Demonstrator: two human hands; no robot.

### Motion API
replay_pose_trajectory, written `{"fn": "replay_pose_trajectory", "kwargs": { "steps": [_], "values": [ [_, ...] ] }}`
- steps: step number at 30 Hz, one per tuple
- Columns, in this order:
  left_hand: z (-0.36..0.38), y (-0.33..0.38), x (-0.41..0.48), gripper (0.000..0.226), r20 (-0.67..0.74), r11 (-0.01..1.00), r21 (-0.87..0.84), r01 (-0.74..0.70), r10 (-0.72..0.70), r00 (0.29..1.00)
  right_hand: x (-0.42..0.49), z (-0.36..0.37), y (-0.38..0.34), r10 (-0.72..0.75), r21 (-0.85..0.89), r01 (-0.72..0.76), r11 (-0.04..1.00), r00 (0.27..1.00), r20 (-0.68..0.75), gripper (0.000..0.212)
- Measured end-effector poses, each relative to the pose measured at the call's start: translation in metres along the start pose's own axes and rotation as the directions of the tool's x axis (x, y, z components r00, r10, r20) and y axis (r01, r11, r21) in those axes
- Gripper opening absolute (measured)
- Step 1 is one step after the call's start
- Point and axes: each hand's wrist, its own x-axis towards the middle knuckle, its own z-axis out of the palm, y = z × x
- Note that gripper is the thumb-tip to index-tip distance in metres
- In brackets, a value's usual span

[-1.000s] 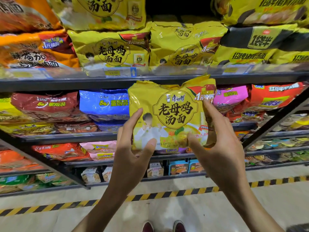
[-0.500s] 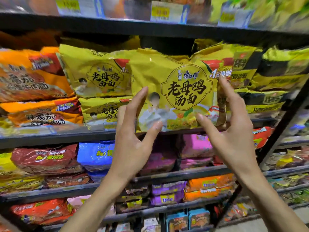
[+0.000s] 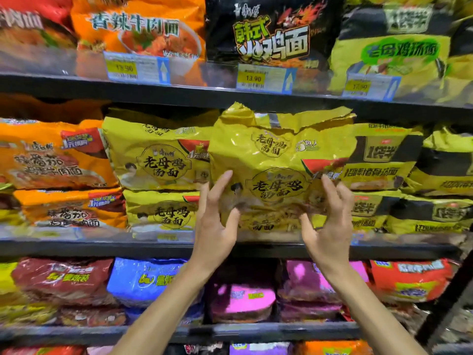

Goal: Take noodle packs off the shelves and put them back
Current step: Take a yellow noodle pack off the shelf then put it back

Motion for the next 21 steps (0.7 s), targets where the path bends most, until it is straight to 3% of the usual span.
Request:
{"fn": "replay_pose_trajectory", "kwargs": {
  "steps": [5, 12, 16, 21],
  "values": [
    [0.018, -0.024, 0.004, 0.117, -0.073, 0.998, 0.057, 0.029, -0.024, 0.997, -0.003, 0.022, 0.026, -0.065, 0.012, 0.066, 0.998, 0.996, -0.059, 0.115],
    [0.028, -0.035, 0.008, 0.109, -0.037, 0.986, 0.147, 0.078, -0.073, 0.997, -0.003, 0.037, 0.045, -0.091, 0.031, 0.092, 0.995, 0.995, -0.050, 0.118],
    [0.030, -0.039, 0.007, 0.092, -0.007, 0.978, 0.199, 0.065, -0.064, 0.998, -0.002, 0.040, 0.050, -0.108, 0.025, 0.109, 0.994, 0.994, -0.031, 0.112],
    [0.029, -0.034, 0.005, 0.086, -0.016, 0.966, 0.258, 0.013, -0.009, 1.000, 0.001, 0.036, 0.048, -0.011, -0.028, 0.012, 1.000, 1.000, 0.026, 0.103]
  ]
}}
